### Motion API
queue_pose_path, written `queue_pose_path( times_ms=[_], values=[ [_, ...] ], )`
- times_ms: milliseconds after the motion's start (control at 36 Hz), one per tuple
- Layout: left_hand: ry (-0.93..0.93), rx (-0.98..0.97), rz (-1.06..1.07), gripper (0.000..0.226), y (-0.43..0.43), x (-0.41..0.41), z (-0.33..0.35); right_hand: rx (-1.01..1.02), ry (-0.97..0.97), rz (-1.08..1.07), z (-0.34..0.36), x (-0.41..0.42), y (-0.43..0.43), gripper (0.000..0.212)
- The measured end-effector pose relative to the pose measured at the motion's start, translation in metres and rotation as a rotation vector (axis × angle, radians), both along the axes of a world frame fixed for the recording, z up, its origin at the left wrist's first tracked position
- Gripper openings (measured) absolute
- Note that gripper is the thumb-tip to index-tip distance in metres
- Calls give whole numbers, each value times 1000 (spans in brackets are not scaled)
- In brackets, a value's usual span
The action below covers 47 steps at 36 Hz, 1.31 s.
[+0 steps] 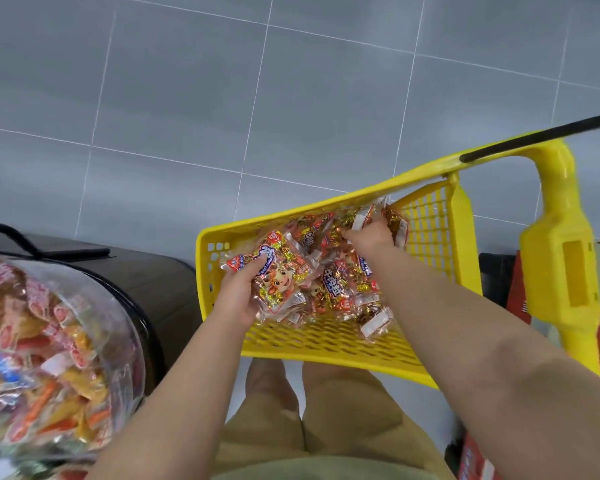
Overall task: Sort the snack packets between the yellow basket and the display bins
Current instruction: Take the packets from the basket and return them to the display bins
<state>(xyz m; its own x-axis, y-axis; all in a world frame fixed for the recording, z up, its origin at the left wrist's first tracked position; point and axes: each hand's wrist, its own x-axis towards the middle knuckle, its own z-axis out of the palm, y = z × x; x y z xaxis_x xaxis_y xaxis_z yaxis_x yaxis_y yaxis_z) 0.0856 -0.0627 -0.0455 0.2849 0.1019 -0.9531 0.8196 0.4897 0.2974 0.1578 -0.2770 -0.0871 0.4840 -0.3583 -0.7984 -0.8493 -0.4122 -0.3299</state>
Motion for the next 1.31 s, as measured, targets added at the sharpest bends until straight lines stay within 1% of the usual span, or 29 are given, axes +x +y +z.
queue_pose_path(
  times_ms=[28, 83, 194, 250, 361, 417, 472, 500, 556, 611, 667, 778, 806, 861, 889, 972, 1028, 1056, 1111, 1139, 1194, 1222, 1306],
  values=[
    [2, 2, 6, 43, 1, -2, 1, 8, 10, -17, -3, 1, 1, 94],
    [-7, 11, 7, 39, 4, -4, 4, 16, 9, -68, -3, 0, 2, 93],
    [-62, 63, 0, 38, 14, -8, 16, 64, -3, -83, 15, -13, 8, 73],
    [-84, 79, 20, 37, 23, -9, 25, 151, -6, -102, 28, -24, 12, 66],
    [-77, 109, 106, 38, 42, -16, 47, 374, -3, -155, 61, -45, 25, 66],
    [-78, 125, 134, 31, 51, -22, 60, 471, -71, -163, 77, -54, 36, 63],
    [-97, 158, 134, 23, 60, -31, 74, 541, -152, -150, 96, -60, 52, 50],
    [-117, 184, 129, 23, 65, -36, 82, 569, -174, -120, 105, -62, 61, 42],
    [-157, 231, 125, 20, 77, -47, 96, 620, -184, -47, 124, -65, 80, 36],
    [-195, 237, 147, 14, 94, -61, 113, 696, -184, 26, 142, -70, 101, 36],
    [-242, 221, 172, 16, 112, -77, 128, 782, -179, 81, 158, -77, 126, 38],
    [-376, 230, 287, 9, 158, -120, 161, 826, -248, 378, 180, -103, 181, 39],
    [-397, 243, 317, 8, 171, -133, 170, 850, -248, 423, 185, -110, 196, 38],
    [-422, 276, 370, 6, 196, -161, 185, 925, -210, 448, 193, -128, 228, 41],
    [-428, 289, 397, 7, 210, -177, 192, 995, -171, 443, 197, -138, 244, 44],
    [-465, 332, 448, 24, 252, -226, 209, 1265, -20, 398, 208, -171, 292, 42],
    [-491, 360, 469, 30, 277, -258, 218, 1274, -9, 436, 215, -193, 323, 42],
    [-505, 365, 485, 30, 288, -274, 222, 1236, -28, 483, 218, -204, 339, 38],
    [-526, 377, 524, 31, 307, -303, 229, 1140, -106, 608, 223, -226, 371, 15],
    [-529, 393, 544, 33, 315, -318, 232, 1114, -153, 663, 225, -236, 386, 7],
    [-536, 425, 596, 34, 329, -344, 238, 1118, -220, 740, 226, -253, 415, 23],
    [-539, 435, 621, 34, 335, -356, 241, 1144, -206, 742, 229, -262, 427, 33],
    [-542, 460, 711, 35, 350, -387, 247, 1174, -75, 730, 240, -283, 457, 85]
  ],
)
